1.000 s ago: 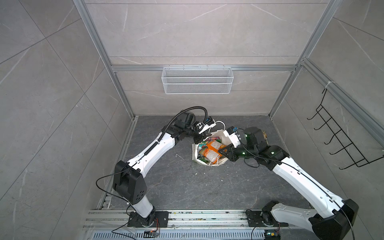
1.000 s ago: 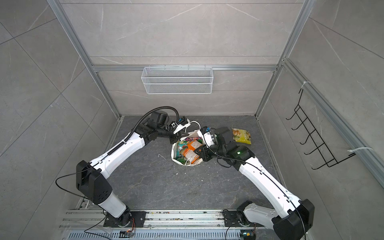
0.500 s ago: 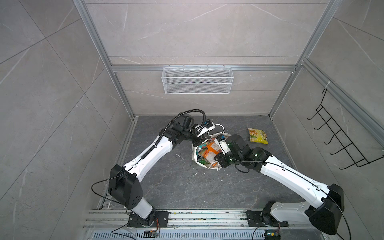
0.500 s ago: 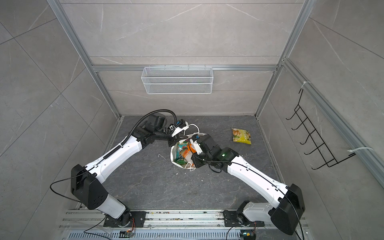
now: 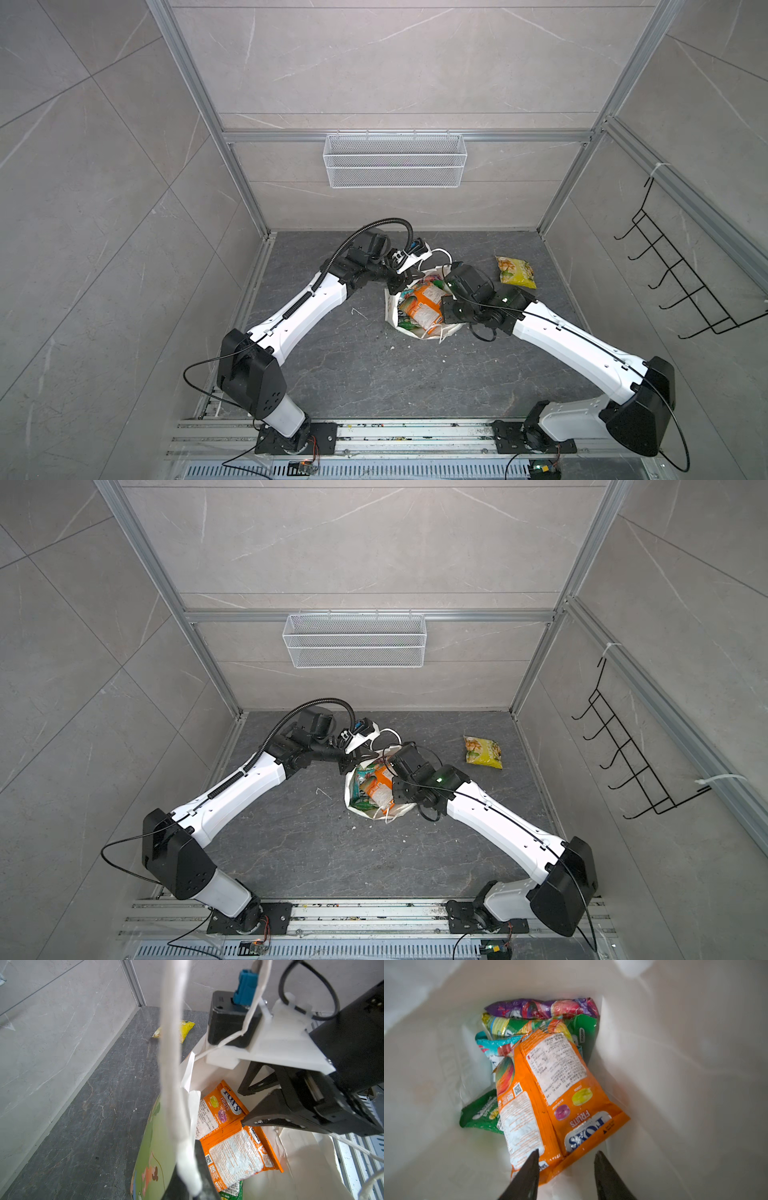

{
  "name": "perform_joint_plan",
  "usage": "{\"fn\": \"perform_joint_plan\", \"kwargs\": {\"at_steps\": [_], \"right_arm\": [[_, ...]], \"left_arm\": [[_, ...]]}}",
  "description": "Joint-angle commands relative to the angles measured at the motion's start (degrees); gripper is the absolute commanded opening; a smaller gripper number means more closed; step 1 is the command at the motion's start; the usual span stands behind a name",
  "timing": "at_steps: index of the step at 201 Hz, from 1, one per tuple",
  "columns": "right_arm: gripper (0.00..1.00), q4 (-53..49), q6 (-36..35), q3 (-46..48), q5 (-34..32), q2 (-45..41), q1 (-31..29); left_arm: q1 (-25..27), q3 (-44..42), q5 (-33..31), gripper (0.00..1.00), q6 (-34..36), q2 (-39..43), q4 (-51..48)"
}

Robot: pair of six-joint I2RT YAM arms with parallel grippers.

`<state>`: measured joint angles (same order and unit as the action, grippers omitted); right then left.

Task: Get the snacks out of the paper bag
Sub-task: 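Reach the right gripper back into the bag toward the orange candy bag, then lower the right gripper into the bag and pinch the orange candy bag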

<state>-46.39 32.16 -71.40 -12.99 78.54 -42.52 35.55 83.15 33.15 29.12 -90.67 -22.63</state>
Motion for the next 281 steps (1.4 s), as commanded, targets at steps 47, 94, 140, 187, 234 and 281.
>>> {"fn": "perform_joint_plan", "kwargs": {"at_steps": [47, 94, 140, 187, 234, 281], "right_arm": [[0.56, -6.8, 7.9, -5.7, -6.6, 3.2, -0.3], [0.57, -8.0, 9.7, -6.6, -7.2, 5.6, -1.0], [0.58, -8.5, 10.4, -7.3, -7.2, 7.0, -1.4], [0.5, -5.3, 10.6, -6.0, -3.1, 9.6, -1.4], [0.29, -0.1, 9.9, -4.3, 0.1, 11.1, -1.4], [0.24, 2.3, 7.7, -6.6, 2.0, 9.9, -1.4]], "left_arm": [[1.8, -0.5, 2.5, 0.0, -0.5, 3.4, 3.9], [2.2, 0.0, 2.4, 0.0, -0.3, 3.3, 4.0], [2.3, 0.0, 2.3, 0.0, -0.4, 2.9, 4.0], [2.5, 0.0, 2.2, 0.0, -0.4, 2.7, 4.1], [2.7, -0.4, 2.1, 0.0, -0.3, 2.9, 4.4], [2.7, -0.4, 1.9, 0.0, -0.5, 3.2, 4.7]]}}
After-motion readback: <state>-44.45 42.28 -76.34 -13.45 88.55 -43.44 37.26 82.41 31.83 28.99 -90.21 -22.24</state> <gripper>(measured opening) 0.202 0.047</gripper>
